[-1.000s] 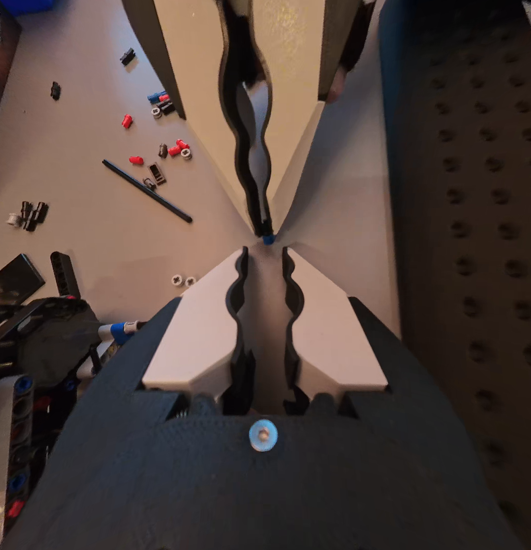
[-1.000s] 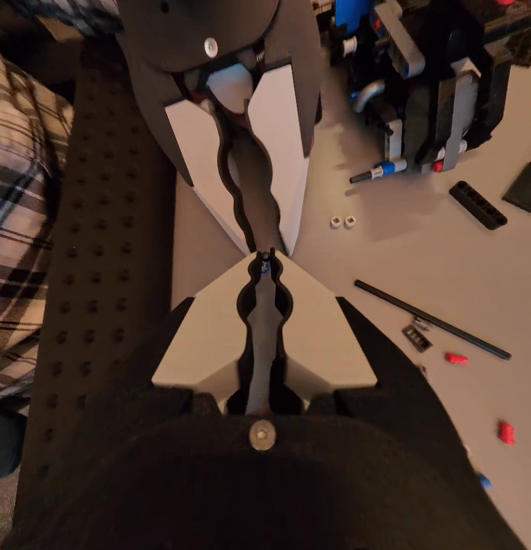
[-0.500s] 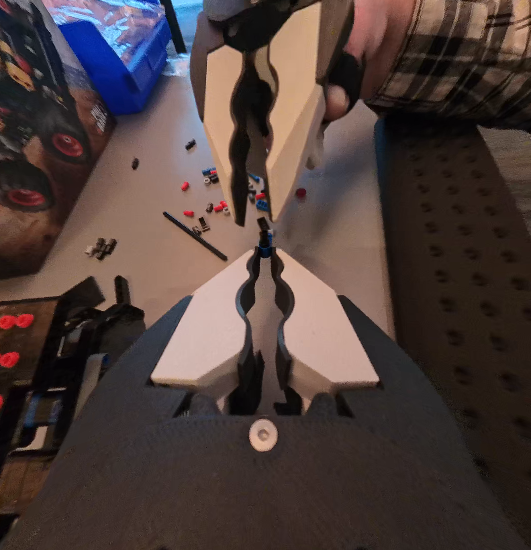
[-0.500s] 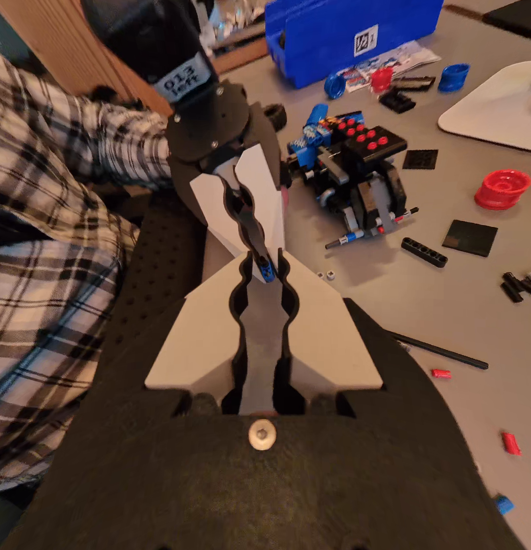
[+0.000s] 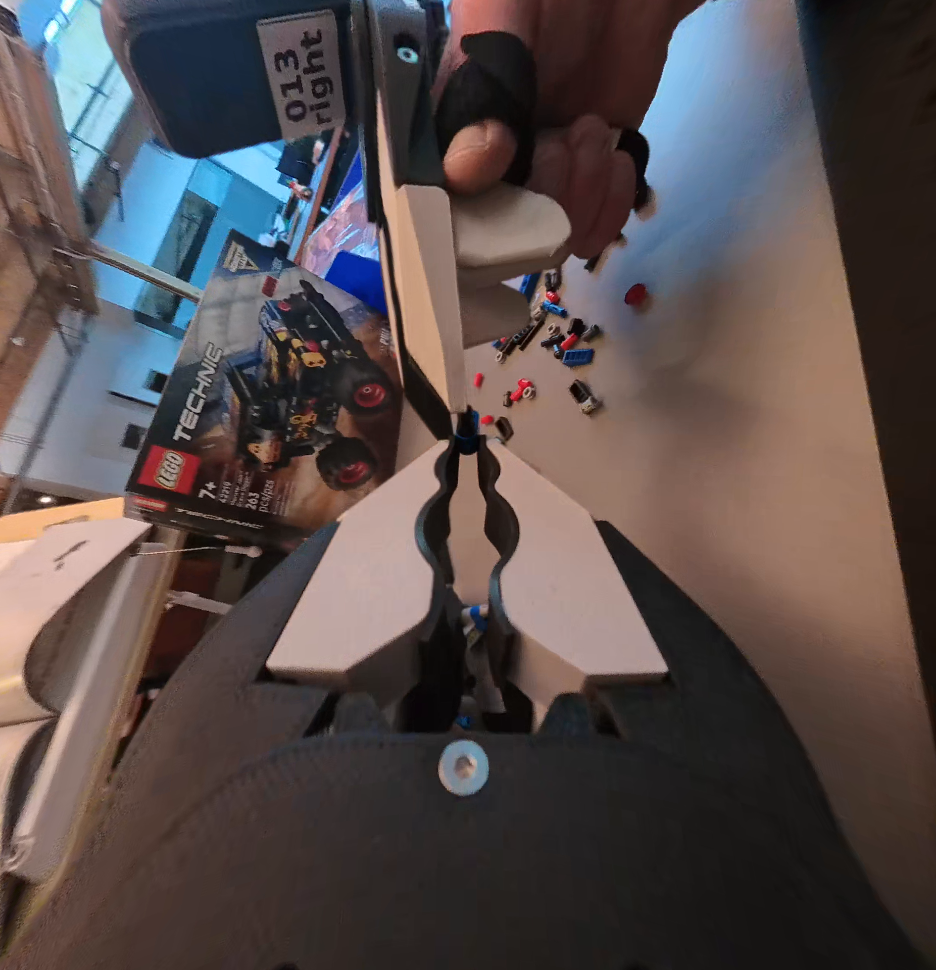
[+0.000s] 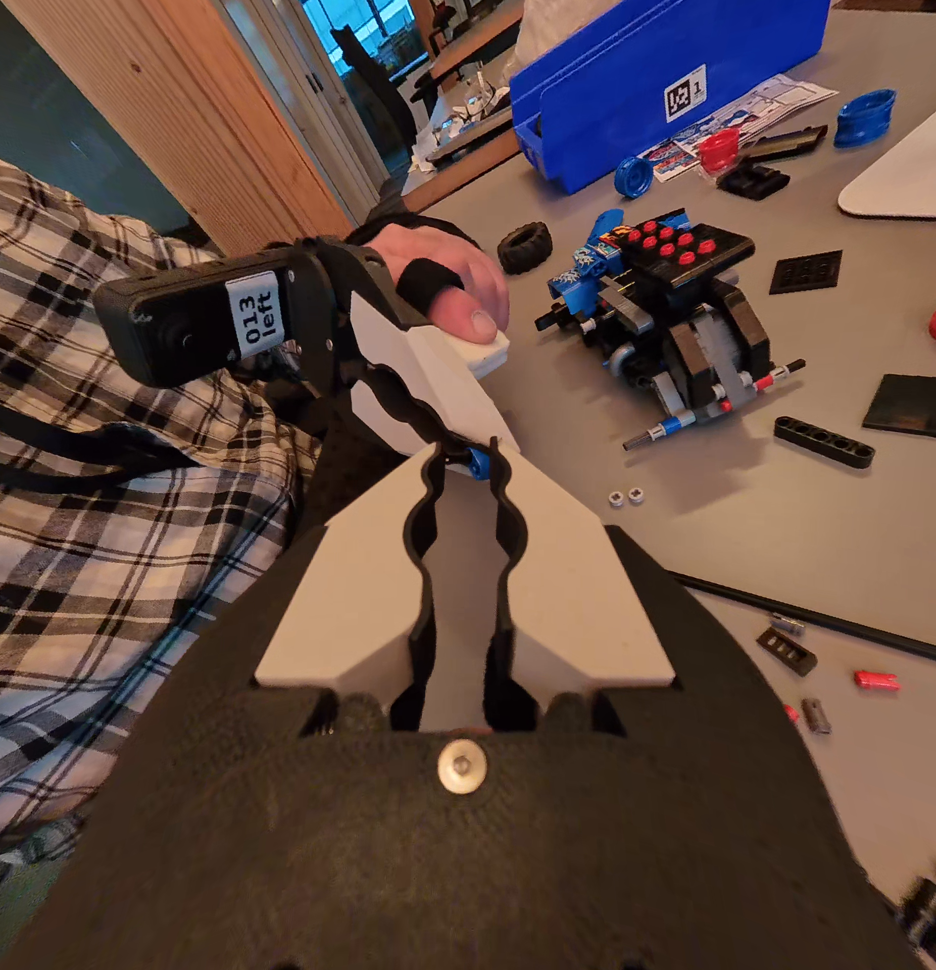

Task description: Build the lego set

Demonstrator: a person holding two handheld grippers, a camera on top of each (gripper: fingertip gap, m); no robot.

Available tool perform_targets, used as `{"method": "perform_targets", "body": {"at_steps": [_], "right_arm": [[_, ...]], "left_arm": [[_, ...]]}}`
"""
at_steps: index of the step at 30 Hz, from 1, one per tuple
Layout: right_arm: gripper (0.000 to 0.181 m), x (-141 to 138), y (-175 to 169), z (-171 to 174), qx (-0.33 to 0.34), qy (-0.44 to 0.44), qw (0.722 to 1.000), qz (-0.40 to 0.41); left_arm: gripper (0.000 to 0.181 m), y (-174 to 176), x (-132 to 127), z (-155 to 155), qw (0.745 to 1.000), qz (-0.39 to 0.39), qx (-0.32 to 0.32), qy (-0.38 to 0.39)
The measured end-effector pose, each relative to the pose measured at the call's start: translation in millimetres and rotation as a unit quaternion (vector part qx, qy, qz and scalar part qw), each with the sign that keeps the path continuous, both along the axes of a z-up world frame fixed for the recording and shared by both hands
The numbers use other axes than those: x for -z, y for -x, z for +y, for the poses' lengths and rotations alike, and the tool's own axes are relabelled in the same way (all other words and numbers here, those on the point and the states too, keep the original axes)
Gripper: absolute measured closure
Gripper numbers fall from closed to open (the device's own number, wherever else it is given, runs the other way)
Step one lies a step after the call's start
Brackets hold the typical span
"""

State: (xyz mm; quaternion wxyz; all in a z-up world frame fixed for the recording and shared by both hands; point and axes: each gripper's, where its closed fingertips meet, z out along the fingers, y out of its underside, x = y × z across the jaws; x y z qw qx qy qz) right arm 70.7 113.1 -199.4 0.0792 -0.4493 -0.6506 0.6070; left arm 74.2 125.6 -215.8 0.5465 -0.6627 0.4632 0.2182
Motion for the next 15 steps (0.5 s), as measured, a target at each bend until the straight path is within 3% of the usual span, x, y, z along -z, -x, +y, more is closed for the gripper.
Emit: {"method": "perform_targets", "body": {"at_steps": [9, 15], "right_arm": [[0.161, -3.9, -4.3, 1.3, 0.012, -0.07, 0.997, 0.036], [0.153, -4.4, -6.4, 1.4, 0.013, -0.056, 0.998, 0.032]], "left_arm": [[0.176, -5.9, -4.7, -1.5, 0.998, 0.051, -0.012, -0.035], [0.176, -11.2, -9.2, -3.2, 0.997, 0.058, -0.01, -0.051]]}}
